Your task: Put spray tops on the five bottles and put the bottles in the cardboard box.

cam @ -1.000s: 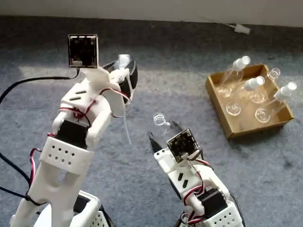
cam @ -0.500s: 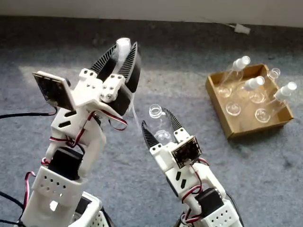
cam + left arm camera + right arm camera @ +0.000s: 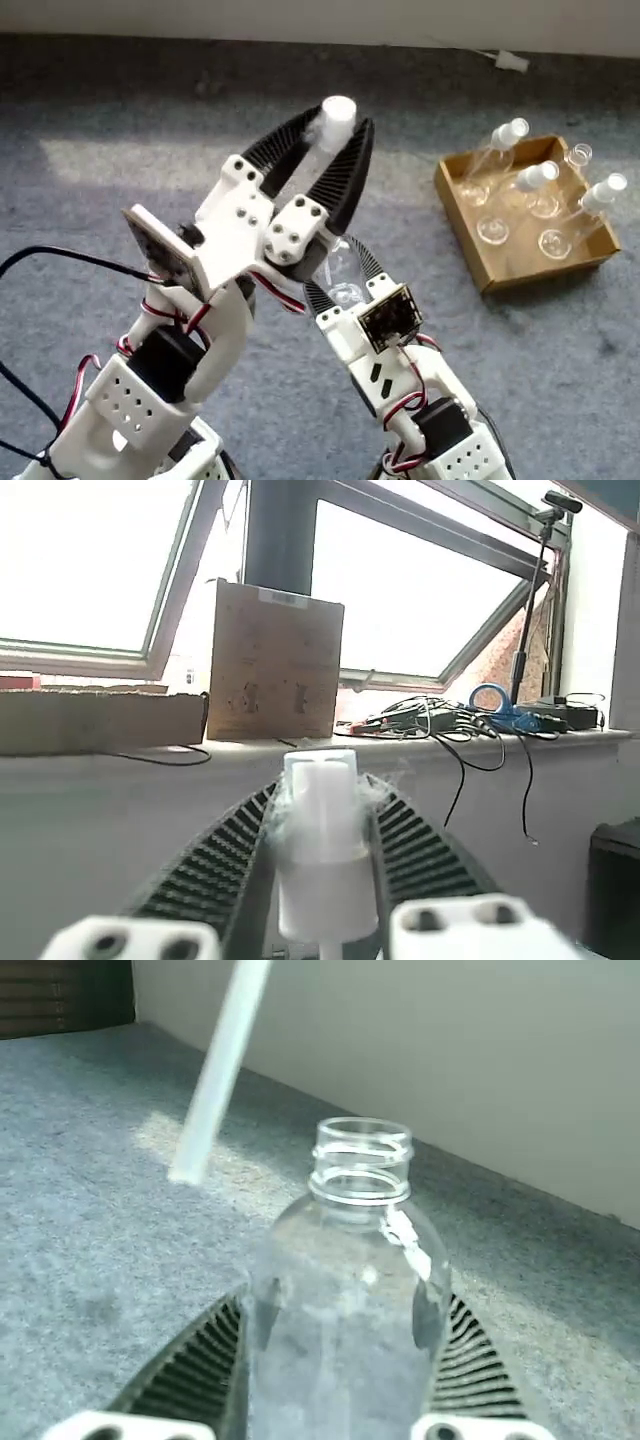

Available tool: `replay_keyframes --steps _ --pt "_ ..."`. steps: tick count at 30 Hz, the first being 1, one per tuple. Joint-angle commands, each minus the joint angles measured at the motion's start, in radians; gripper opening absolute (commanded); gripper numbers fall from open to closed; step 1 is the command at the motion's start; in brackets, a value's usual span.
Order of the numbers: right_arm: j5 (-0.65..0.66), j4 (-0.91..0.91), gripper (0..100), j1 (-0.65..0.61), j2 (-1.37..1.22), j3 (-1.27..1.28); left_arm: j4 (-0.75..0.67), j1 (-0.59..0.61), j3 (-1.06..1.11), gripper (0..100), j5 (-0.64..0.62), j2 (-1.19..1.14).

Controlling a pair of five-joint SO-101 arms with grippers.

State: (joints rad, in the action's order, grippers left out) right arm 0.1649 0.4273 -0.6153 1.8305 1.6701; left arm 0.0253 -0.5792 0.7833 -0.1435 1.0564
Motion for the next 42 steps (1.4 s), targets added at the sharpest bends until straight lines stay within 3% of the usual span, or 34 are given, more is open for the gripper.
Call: replay_keyframes --steps 1,8,30,36,42 --pt "-0.009 0.002 13.0 -0.007 0.008 0.166 -0.124 0.012 -0.036 1 0.098 -0.015" --pt "-0.011 0.005 13.0 -0.007 0.008 0.166 -0.301 0.088 -0.042 1 0.091 -0.237" --pt "-0.012 0.005 13.0 -0.007 0.008 0.166 -0.311 0.090 0.116 1 0.081 -0.202" --pt "-0.183 0.019 13.0 0.022 0.008 0.163 -0.311 0.084 0.194 1 0.080 -0.200" --pt "-0.186 0.142 13.0 0.068 0.008 0.036 -0.315 0.008 0.285 1 0.078 -0.200"
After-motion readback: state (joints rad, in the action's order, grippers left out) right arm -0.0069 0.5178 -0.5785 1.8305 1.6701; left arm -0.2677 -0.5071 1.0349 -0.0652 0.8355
